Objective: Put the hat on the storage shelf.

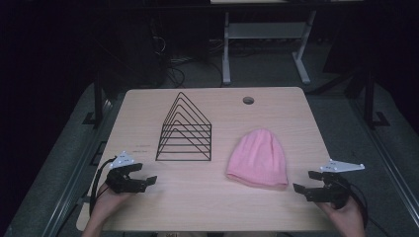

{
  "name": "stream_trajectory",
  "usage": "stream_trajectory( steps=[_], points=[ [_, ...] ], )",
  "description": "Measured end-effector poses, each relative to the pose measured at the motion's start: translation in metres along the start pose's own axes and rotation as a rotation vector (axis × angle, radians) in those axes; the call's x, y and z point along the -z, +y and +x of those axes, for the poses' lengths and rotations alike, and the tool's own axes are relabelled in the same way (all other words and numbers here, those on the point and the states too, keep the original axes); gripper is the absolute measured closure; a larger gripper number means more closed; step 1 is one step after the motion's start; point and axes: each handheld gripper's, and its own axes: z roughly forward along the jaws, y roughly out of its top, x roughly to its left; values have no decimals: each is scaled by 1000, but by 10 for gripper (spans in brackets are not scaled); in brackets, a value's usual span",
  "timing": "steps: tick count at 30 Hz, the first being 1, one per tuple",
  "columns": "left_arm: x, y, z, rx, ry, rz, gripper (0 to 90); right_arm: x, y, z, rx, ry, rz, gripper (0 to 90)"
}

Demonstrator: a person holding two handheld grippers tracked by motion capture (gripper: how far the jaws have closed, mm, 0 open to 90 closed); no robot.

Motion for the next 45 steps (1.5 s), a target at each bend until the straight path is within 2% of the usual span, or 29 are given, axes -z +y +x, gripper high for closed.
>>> stream_trajectory(
  steps=[4,6,9,11,15,16,23,26,30,33,36,39,42,45],
  points=[
    [0,0,-1,-3,-1,3,177,0,2,0,-4,11,-6,179],
    [2,1,-4,-1,-8,-21,177,0,4,1,-10,33,-13,179],
    [1,1,-5,1,-15,-18,177,-1,7,2,-8,42,-15,179],
    [-1,1,-5,-20,-13,-5,177,-2,17,2,3,47,-14,179],
    [0,1,-7,-7,-17,-9,177,-4,30,2,15,59,-21,180],
    [0,1,-7,-10,-14,-6,177,-6,39,1,31,58,-13,179],
    [-1,2,-4,-32,-11,0,177,-13,59,-2,42,83,25,179],
    [-1,1,-3,-19,-10,-6,177,-20,72,-5,42,96,51,179],
    [-1,0,0,-4,-7,-8,177,-29,83,-9,44,113,60,179],
    [-3,1,0,1,-6,-6,177,-36,90,-10,46,112,85,176],
    [-3,1,1,-5,-2,3,177,-50,101,-12,50,132,103,176],
    [-2,0,3,-9,1,8,177,-54,105,-13,55,132,121,176],
    [0,-2,5,15,-1,-4,177,-61,115,-17,52,134,130,176],
    [1,-3,7,13,7,-2,177,-65,120,-21,49,130,136,177]
  ],
)
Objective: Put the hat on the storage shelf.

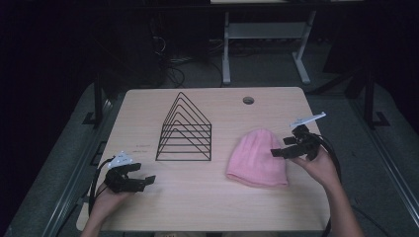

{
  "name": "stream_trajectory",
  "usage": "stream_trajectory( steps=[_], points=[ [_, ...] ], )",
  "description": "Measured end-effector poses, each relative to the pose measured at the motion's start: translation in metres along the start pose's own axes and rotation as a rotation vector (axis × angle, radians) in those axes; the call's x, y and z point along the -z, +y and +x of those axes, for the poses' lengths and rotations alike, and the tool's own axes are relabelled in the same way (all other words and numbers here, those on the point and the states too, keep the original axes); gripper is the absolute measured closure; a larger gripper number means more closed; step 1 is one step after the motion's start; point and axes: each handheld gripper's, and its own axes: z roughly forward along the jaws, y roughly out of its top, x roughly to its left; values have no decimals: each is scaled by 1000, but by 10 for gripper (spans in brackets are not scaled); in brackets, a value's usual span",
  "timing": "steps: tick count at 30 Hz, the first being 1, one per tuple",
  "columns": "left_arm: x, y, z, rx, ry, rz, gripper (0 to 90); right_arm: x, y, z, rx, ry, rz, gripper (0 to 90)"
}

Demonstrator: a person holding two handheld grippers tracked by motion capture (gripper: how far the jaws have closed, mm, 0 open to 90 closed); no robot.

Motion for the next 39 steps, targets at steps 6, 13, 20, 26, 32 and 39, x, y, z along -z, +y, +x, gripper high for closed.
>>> stream_trajectory(
  steps=[6,13,20,26,32,39],
  points=[
    [0,-1,0,10,-2,-6,177,-12,13,-15,-26,-2,29,182],
    [0,-1,3,15,1,-4,177,-33,31,-31,-42,11,58,198],
    [1,-3,7,22,3,-5,178,-41,35,-42,-73,13,61,219],
    [0,-3,6,27,-2,-6,178,-50,37,-50,-94,13,86,313],
    [-1,-3,8,22,1,6,178,-61,40,-54,-117,20,125,405],
    [0,-4,10,33,8,3,178,-73,42,-56,-123,27,169,452]
  ],
)
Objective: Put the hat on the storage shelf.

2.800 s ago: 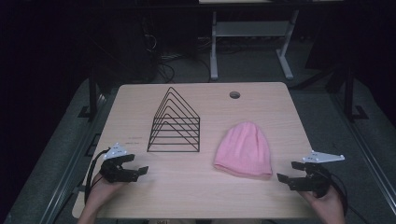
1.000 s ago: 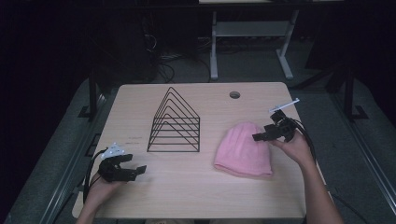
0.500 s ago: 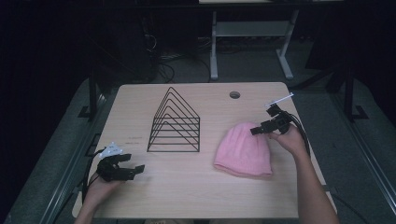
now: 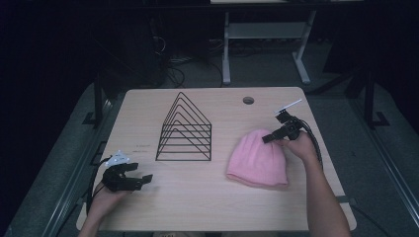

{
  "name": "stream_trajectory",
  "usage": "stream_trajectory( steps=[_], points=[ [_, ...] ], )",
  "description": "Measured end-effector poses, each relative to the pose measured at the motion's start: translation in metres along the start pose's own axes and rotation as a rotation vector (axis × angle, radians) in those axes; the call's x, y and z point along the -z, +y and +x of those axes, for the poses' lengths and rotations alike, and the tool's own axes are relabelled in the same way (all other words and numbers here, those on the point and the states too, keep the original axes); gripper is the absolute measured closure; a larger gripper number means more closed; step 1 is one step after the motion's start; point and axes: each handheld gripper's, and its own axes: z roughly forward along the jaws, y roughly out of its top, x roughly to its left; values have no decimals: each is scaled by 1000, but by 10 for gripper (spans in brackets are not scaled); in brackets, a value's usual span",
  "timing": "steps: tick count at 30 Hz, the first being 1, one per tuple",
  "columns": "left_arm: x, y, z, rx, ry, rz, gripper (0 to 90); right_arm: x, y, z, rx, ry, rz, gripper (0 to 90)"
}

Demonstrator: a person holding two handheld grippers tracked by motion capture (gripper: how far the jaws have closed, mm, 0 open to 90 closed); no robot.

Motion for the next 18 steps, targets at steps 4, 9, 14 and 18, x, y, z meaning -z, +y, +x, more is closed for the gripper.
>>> stream_trajectory(
  steps=[4,9,14,18],
  points=[
    [2,-1,0,-5,5,6,178,-6,-4,-7,-45,49,-10,459],
    [2,-1,-1,-1,5,4,178,-6,-8,-8,-59,77,-21,558],
    [2,-1,-3,-8,7,1,178,-7,-10,-9,-68,96,-23,643],
    [2,-1,-3,-5,9,-3,179,-6,-11,-8,-81,115,-36,706]
  ],
)
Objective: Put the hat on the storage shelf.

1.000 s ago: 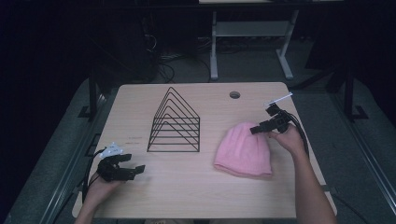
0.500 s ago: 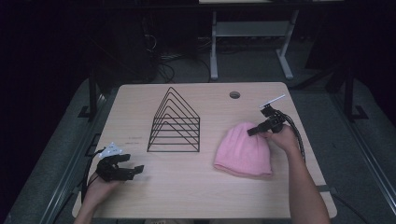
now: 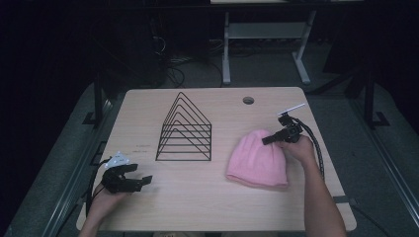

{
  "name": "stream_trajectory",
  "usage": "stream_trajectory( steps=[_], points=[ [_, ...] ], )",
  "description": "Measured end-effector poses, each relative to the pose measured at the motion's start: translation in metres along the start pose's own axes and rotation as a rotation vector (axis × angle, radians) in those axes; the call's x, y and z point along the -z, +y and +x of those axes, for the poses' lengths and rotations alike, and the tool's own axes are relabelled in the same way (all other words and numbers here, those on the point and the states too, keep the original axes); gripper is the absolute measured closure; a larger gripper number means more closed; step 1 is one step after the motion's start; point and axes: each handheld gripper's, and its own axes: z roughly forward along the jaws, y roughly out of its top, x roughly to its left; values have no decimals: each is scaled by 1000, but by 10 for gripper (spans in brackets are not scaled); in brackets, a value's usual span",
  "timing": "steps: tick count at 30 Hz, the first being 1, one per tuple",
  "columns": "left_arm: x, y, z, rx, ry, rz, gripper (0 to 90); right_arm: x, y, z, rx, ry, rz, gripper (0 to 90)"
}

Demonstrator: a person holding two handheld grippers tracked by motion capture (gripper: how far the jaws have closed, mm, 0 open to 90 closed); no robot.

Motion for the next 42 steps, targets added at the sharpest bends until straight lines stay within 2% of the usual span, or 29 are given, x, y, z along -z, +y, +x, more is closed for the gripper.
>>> stream_trajectory(
  steps=[6,10,12,17,20,23,26,28,38,42],
  points=[
    [0,-1,1,5,-4,-2,179,13,0,11,32,14,-39,761],
    [1,-1,2,-3,-7,3,179,21,0,17,42,18,-67,761],
    [1,-1,2,0,-10,1,179,29,-1,24,69,22,-96,762],
    [0,-2,3,7,-13,-4,179,40,-1,32,82,30,-118,763],
    [0,-2,3,5,-13,-2,179,49,-1,41,103,35,-143,763],
    [0,-2,4,7,-16,-2,179,54,-1,47,114,35,-144,762],
    [0,-1,4,-1,-17,6,179,64,3,60,152,40,-167,763],
    [0,-1,3,0,-17,5,179,66,4,62,159,41,-171,763],
    [0,-2,3,-7,-21,7,180,87,14,96,269,57,-222,768],
    [0,-2,2,-3,-23,4,180,96,17,105,290,57,-239,769]
  ],
)
